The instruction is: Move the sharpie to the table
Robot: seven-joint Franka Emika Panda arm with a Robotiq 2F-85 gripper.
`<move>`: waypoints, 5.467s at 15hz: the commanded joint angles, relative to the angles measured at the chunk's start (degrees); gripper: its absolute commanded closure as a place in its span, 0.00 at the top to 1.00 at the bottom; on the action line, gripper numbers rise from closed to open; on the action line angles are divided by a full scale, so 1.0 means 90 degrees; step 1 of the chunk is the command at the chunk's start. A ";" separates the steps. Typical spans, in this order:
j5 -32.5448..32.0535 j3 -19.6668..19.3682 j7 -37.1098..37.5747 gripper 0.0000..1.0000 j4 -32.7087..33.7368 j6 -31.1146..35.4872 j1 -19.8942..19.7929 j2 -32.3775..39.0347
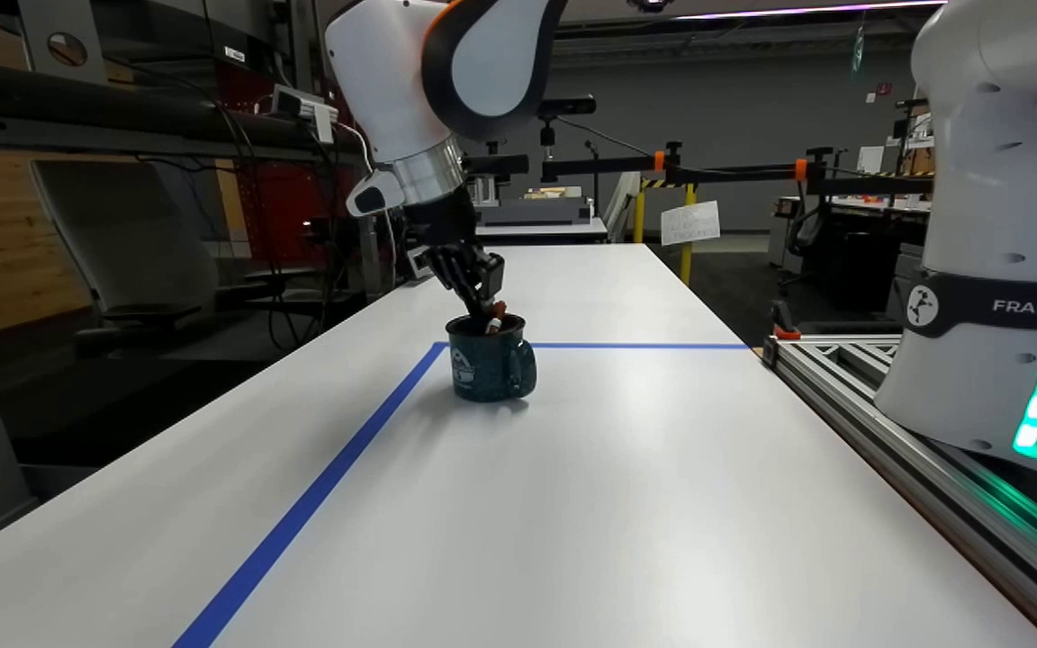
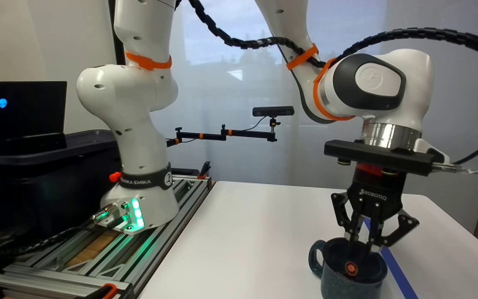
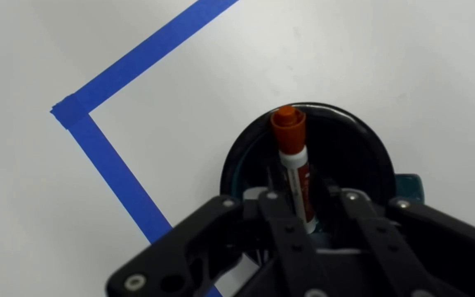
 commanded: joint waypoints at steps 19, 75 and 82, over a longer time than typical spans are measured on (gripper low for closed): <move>-0.0169 0.0034 -0.0138 0.02 0.0024 -0.0249 0.0056 0.0236; -0.0009 0.0812 0.0503 0.58 -0.0324 0.1740 0.0984 0.0750; 0.0591 0.1094 0.0470 1.00 -0.0337 0.0954 0.0871 0.0212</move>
